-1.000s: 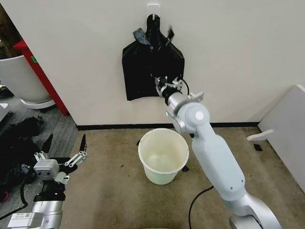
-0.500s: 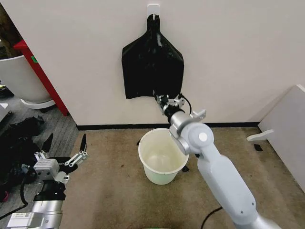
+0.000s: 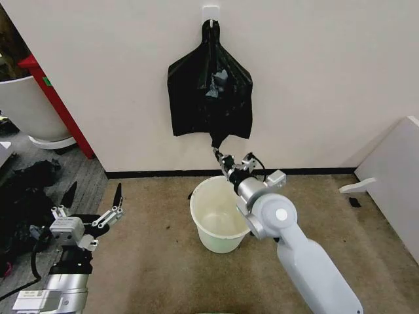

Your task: Place the garbage bag over the trash bin.

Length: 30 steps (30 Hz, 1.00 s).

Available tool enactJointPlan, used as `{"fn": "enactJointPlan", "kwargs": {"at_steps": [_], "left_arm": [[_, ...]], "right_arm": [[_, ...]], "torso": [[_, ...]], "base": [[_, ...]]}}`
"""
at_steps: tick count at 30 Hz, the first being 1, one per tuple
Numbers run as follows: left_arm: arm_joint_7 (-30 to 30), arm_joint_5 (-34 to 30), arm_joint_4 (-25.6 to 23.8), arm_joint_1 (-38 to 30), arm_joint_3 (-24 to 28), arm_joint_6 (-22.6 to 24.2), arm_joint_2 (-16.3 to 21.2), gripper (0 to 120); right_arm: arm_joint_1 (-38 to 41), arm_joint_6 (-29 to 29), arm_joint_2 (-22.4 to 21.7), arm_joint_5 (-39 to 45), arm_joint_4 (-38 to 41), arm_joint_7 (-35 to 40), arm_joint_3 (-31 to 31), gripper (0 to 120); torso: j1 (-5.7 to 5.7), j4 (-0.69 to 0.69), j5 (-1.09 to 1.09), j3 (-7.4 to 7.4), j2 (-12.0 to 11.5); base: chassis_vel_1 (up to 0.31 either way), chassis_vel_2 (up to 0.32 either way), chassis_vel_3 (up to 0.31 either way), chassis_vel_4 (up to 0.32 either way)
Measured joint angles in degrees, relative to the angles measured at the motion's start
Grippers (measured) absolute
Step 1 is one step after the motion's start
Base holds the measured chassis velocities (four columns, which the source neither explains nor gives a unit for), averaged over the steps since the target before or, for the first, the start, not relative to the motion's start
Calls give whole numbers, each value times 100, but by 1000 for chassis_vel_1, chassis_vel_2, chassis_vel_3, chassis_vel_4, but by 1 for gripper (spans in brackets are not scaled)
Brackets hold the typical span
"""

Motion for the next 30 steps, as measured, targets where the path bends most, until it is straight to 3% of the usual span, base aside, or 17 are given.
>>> {"fn": "enactJointPlan", "kwargs": {"at_steps": [4,8,14,18,19,24,27,30], "left_arm": [[78,-54,-16,-61,33,136,124,100],[106,-469,-148,-186,68,555,386,100],[-76,-1735,-288,-721,164,1412,1295,100],[-343,-3037,-189,-1737,256,2030,2424,100],[-343,-3037,-189,-1737,256,2030,2424,100],[-640,-4093,226,-3072,581,2431,3179,100],[-705,-4327,454,-3619,967,2544,3314,100],[-929,-4713,864,-4754,1881,2704,3398,100]], "right_arm": [[-77,-1,32,-72,28,-12,-21,0],[-194,-4,50,-212,57,-41,-59,0],[-100,-10,69,-346,-3,-81,-136,0],[-38,-22,56,-434,-55,-135,-179,0],[-38,-22,56,-434,-55,-135,-179,0],[-7,-50,109,-523,-168,-194,-268,0],[5,-59,121,-540,-199,-200,-292,0],[40,-77,111,-578,-236,-224,-314,0]], "torso": [[0,0,-1,0,0],[0,1,-1,0,0],[0,1,-2,0,0],[1,0,-1,1,0],[1,0,-1,1,0],[1,1,0,1,-1],[1,2,0,1,-1],[1,-1,3,1,-1]], "base": [[0,0,0,0],[0,0,0,0],[0,0,0,0],[0,0,0,0],[0,0,0,0],[0,0,0,0],[0,0,0,0],[0,0,0,0]]}}
